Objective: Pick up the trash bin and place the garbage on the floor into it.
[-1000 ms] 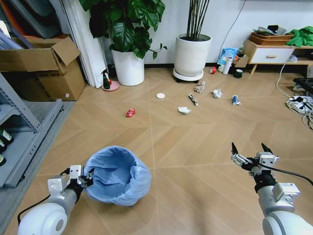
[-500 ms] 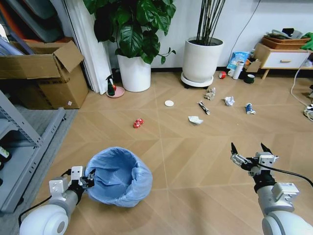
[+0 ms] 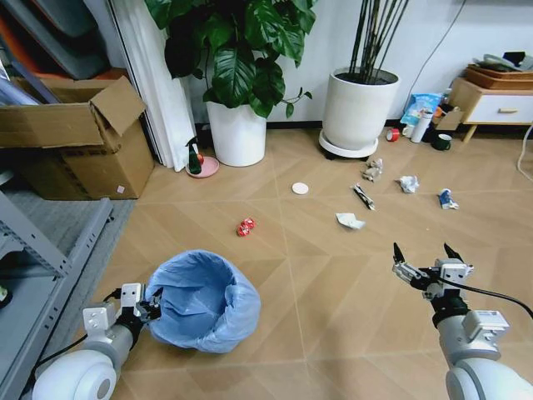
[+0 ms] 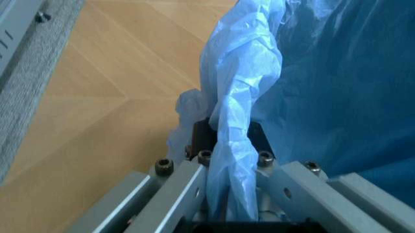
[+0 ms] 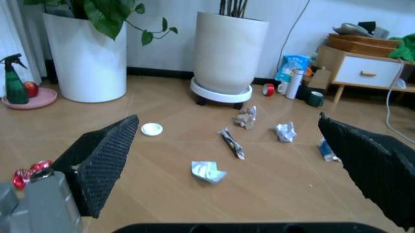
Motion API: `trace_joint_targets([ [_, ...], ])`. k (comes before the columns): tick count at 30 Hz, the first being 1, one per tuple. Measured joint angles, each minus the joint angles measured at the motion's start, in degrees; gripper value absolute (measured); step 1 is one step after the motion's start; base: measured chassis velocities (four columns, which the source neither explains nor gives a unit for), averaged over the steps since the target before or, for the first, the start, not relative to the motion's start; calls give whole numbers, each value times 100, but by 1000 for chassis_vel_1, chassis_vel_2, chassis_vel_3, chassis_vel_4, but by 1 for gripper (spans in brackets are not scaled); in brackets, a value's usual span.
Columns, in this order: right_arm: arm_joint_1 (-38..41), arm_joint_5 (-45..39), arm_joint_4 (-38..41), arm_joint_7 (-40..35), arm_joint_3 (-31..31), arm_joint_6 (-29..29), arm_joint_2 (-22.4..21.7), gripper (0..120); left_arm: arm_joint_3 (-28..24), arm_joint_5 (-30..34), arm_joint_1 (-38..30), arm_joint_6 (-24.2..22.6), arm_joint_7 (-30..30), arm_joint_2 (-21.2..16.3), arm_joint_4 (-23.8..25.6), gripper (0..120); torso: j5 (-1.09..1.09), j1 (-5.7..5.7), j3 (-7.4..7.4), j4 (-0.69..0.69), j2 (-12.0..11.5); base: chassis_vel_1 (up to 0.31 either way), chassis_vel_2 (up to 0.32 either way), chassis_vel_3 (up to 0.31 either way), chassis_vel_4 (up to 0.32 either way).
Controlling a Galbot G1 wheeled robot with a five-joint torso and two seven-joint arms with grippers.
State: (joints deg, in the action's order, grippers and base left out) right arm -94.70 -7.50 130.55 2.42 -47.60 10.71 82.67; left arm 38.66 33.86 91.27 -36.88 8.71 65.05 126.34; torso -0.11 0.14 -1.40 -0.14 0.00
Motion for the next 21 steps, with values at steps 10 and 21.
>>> trace_joint_targets([
  [10,70,6,-85,11,17,-17,18,100,-22,-3,-12,-6,16,15,19,0,0,0,0,0,0,-108,261,109,-263],
  [21,92,11,-120,11,36,-17,24,100,-35,2,-3,-6,14,19,41,0,1,0,0,-1,0,-115,257,103,-259],
])
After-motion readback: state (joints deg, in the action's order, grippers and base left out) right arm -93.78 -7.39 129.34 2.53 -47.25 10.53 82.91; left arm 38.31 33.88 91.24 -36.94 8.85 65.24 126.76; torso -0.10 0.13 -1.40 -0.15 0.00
